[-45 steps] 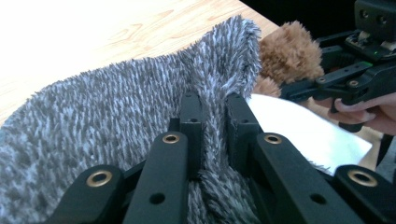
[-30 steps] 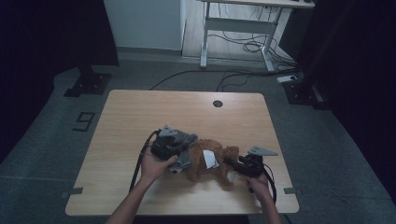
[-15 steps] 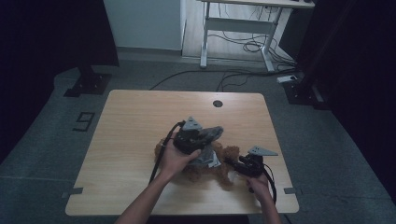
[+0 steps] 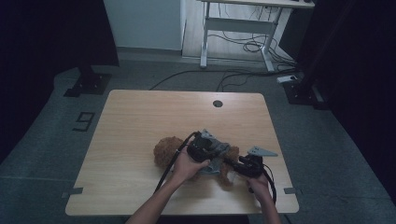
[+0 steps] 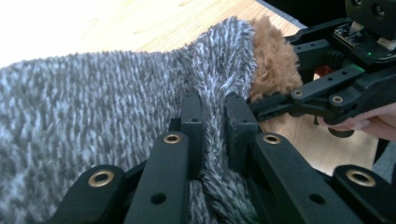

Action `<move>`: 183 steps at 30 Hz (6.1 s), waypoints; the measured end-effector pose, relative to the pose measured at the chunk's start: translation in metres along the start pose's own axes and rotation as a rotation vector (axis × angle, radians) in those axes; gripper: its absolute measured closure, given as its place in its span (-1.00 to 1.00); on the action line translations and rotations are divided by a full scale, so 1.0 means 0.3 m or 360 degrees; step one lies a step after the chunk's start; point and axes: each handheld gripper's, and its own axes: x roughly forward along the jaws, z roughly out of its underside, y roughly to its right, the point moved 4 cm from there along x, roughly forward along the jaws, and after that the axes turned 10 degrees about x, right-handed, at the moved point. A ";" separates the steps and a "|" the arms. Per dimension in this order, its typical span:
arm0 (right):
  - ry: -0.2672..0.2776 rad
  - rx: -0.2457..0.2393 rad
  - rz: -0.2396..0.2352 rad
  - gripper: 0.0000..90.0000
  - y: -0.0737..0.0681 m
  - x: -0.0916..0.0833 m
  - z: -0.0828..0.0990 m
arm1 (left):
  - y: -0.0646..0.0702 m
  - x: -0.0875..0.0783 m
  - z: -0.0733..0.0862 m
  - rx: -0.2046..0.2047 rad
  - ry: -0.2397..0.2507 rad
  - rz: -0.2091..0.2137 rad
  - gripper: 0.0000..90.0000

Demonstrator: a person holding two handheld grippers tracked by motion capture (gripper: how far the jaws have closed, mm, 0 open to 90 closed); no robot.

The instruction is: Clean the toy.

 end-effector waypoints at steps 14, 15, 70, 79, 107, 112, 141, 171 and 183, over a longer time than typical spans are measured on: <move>0.0004 -0.0004 -0.0005 0.39 0.001 0.001 -0.002 | -0.125 -0.202 0.145 -0.0127 0.0145 -0.0163 0.78; 0.0004 -0.0004 -0.0005 0.39 0.001 0.001 -0.002 | -0.125 -0.202 0.145 -0.0127 0.0145 -0.0163 0.78; 0.0036 -0.0045 -0.0068 0.31 -0.014 -0.029 -0.009 | -0.282 -0.287 0.233 -0.0310 0.0156 -0.0234 0.76; 0.0083 -0.0070 -0.0050 -0.08 -0.050 -0.092 -0.065 | -0.203 -0.305 0.290 -0.0226 0.0202 -0.0229 0.77; -0.0306 -0.0047 -0.0166 -0.74 -0.183 0.081 -0.024 | -0.105 -0.362 0.390 -0.0197 0.0248 -0.0123 0.77; -0.0498 0.0028 -0.0231 -0.69 -0.168 0.134 0.037 | -0.095 -0.370 0.414 -0.0223 0.0276 -0.0069 0.77; 0.0044 -0.0213 0.0158 0.28 -0.082 0.181 -0.087 | -0.222 -0.265 0.219 -0.0245 0.0356 -0.0286 0.77; 0.0035 -0.0205 0.0088 0.26 -0.070 0.120 0.007 | -0.137 -0.146 0.116 -0.0044 0.0216 -0.0501 0.78; 0.0035 -0.0162 0.0064 0.26 -0.064 0.119 0.013 | -0.259 -0.317 0.333 -0.0231 0.0331 -0.0578 0.78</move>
